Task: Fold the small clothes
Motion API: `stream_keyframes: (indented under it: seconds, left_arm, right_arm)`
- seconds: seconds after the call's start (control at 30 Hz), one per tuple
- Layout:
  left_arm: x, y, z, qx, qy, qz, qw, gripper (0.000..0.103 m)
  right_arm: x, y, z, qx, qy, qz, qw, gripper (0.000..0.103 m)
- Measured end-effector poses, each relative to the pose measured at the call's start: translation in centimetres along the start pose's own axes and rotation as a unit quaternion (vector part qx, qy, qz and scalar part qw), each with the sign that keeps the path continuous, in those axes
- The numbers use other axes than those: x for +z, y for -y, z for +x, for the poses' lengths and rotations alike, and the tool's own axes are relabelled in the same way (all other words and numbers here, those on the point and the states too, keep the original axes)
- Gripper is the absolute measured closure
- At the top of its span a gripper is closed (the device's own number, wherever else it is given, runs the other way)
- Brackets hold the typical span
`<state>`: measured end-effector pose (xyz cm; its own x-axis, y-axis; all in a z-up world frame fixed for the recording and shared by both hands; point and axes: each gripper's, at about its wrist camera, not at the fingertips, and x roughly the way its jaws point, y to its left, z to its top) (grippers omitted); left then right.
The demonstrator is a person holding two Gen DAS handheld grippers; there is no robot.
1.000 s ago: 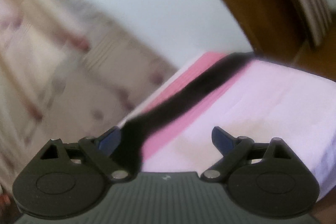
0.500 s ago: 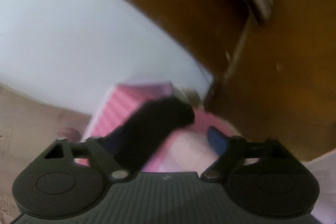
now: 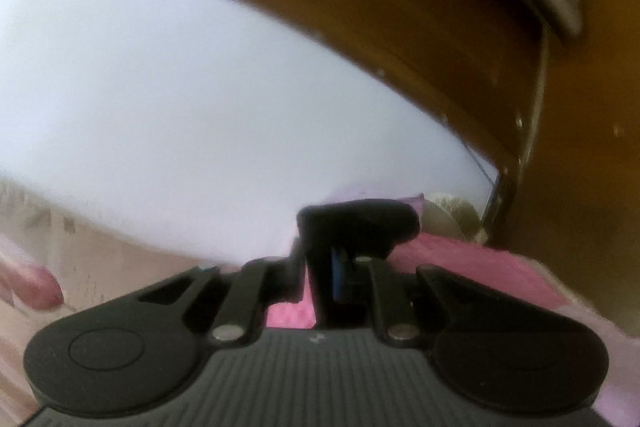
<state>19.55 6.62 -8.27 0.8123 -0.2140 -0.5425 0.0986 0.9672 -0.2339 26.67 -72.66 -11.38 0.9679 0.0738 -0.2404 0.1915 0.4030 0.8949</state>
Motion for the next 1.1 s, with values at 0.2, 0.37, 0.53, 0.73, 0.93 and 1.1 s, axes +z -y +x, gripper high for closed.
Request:
stream_keyframes:
  seconds: [0.2,0.37,0.53,0.73,0.93,1.1]
  left_arm:
    - [-0.1,-0.6,-0.3,-0.007,0.009,-0.02,0.9997,0.0]
    - [0.0,-1.3,-0.6,-0.021,0.017,-0.042,0.9987,0.0]
    - [-0.1,-2.4,-0.9,-0.043,0.032,-0.079,0.9955,0.0]
    - [-0.4,-4.2,-1.4,-0.07,0.058,-0.14,0.986,0.0]
    - [-0.4,-4.9,-1.9,-0.076,0.078,-0.164,0.9804,0.0]
    - [-0.6,-5.8,-2.2,-0.077,0.091,-0.19,0.9746,0.0]
  right_arm:
    - [-0.3,-2.6,-1.0,-0.013,0.007,-0.019,1.0,0.09]
    - [-1.4,-6.3,-1.6,-0.007,0.021,-0.036,0.999,0.09]
    - [-3.9,-12.4,-0.7,0.023,0.013,-0.06,0.998,0.09]
    - [-10.8,-21.7,1.7,0.107,-0.034,-0.07,0.991,0.091]
    - [-23.0,-29.3,6.5,0.199,-0.128,-0.051,0.97,0.091]
    - [-35.7,-33.3,10.1,0.218,-0.224,-0.048,0.949,0.091]
